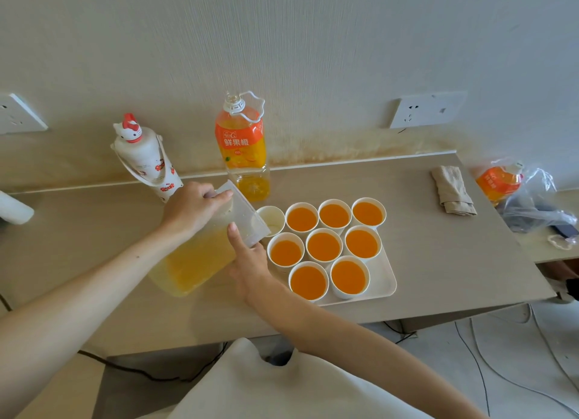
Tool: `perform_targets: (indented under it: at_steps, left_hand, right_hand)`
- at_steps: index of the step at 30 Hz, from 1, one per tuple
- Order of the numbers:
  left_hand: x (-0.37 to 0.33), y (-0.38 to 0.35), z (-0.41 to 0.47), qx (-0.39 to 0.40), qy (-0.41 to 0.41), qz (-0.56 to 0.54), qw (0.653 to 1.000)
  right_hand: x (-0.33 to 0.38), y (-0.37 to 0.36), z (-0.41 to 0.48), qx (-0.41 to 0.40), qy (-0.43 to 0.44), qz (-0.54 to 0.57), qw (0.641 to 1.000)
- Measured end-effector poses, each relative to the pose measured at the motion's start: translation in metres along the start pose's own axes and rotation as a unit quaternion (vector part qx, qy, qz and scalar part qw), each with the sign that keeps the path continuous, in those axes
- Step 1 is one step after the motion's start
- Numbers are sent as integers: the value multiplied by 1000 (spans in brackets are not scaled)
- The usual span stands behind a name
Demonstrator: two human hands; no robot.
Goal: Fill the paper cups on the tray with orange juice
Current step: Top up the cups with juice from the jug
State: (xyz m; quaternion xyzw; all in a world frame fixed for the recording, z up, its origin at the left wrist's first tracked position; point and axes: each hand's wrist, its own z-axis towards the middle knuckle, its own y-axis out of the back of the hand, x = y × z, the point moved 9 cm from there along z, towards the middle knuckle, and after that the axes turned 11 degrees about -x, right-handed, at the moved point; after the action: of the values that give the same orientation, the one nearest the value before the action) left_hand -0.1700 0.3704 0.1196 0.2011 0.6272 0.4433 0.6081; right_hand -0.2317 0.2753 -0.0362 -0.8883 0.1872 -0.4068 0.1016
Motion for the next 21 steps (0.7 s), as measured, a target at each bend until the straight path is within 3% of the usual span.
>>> perform_targets:
  at_steps: [13, 21]
  left_hand:
    - [-3, 3, 3, 4, 7, 9, 1000]
    - [-2, 3, 4, 4, 5, 10, 1000]
  right_hand:
    - [14, -6, -5, 55, 29, 43, 997]
    - [14, -6, -6, 42, 20, 32, 998]
